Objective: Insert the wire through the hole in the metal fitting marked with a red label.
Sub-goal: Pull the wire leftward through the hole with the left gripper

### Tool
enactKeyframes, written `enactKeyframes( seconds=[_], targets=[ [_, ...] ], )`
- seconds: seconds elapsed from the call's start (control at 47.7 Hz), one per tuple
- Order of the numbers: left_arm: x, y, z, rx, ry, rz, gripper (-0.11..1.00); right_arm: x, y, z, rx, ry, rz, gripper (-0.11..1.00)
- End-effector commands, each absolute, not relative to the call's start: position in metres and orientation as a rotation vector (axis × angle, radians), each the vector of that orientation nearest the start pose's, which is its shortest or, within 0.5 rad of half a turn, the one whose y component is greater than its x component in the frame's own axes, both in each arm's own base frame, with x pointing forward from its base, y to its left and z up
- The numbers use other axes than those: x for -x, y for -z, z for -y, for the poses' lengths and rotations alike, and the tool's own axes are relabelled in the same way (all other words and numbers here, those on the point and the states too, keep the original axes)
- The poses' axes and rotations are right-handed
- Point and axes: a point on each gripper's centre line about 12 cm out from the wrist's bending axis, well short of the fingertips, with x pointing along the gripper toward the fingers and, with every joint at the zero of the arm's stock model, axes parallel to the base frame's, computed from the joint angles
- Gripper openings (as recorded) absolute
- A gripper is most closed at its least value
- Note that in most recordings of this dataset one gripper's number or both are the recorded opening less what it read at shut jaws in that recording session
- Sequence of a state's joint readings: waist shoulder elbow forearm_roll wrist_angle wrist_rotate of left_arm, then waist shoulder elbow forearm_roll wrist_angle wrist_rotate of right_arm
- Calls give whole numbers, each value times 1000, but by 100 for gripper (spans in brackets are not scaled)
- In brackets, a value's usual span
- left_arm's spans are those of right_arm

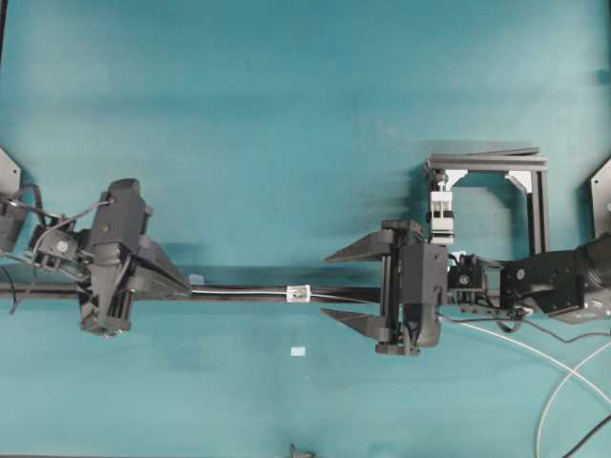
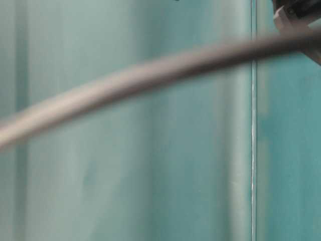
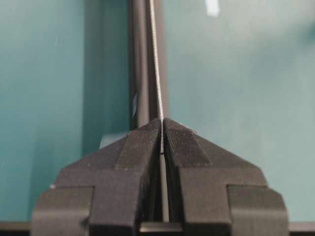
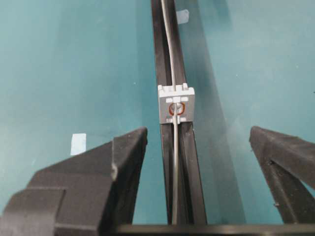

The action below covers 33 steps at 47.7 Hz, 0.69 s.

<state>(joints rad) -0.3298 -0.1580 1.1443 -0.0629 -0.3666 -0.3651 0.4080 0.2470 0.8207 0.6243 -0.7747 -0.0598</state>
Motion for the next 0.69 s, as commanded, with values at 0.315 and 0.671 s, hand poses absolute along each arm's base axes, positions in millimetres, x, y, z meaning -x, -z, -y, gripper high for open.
enactKeyframes(
  seconds=[0.315,0.671],
  targets=[
    [-241,-120,80,295,162,-683,-10,-368,-115,-107,-270,78,-309,92],
    [-243,-123,78,291,159,-673,-10,-368,-114,-107,-271,77,-312,92]
  ],
)
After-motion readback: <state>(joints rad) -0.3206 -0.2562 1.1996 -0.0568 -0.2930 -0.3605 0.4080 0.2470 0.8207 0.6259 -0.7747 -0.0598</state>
